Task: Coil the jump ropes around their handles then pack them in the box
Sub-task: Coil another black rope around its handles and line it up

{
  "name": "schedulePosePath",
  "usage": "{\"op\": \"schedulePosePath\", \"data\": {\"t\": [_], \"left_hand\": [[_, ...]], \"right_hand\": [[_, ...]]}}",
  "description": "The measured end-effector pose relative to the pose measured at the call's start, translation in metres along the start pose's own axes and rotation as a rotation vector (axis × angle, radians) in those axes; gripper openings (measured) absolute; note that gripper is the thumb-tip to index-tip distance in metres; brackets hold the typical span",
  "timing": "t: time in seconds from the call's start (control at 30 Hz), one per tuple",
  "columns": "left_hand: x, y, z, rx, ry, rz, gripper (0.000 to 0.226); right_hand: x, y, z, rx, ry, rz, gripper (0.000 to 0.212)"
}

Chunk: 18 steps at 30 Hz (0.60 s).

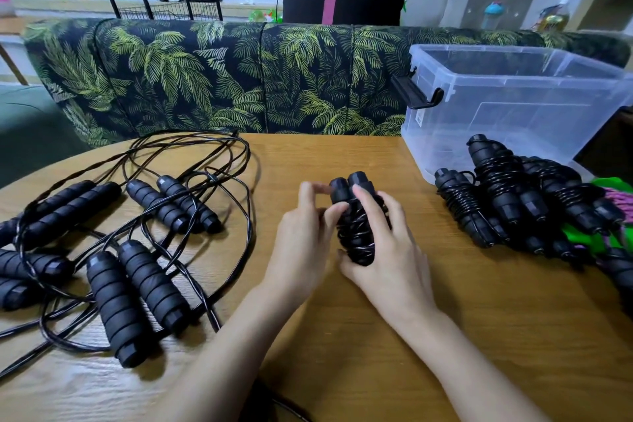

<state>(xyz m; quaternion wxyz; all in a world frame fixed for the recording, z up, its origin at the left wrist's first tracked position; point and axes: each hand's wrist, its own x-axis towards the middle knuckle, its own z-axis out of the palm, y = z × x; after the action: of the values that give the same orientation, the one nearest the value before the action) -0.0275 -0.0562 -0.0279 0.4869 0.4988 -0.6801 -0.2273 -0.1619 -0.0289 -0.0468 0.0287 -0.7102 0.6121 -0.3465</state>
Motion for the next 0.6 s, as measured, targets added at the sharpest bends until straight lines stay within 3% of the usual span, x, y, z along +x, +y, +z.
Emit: {"op": "schedulePosePath", "data": {"t": [0.03,0.13,0.27,0.43,0.6], "left_hand": [[0.001,0.0,-0.003,-0.018,0.035,-0.012,0.017],[0.004,-0.003,-0.014,-0.105,0.075,-0.057,0.037],[0.009,-0.003,-0.022,-0.235,0.096,-0.107,0.03],[0.015,-0.003,-0.039,-0.554,-0.007,-0.352,0.016],[0.017,-0.003,-0.05,-0.567,-0.137,-0.39,0.014]], "right_hand": [[0.0,0.0,-0.001,0.01,-0.01,-0.024,0.094],[0.0,-0.002,-0.003,0.027,-0.021,-0.078,0.089],[-0.002,-0.003,-0.005,0.067,-0.017,-0.142,0.087],[-0.005,-0.003,-0.007,0.105,-0.069,-0.168,0.087],[-0.004,-0.001,-0.015,0.087,-0.151,-0.19,0.096]]}}
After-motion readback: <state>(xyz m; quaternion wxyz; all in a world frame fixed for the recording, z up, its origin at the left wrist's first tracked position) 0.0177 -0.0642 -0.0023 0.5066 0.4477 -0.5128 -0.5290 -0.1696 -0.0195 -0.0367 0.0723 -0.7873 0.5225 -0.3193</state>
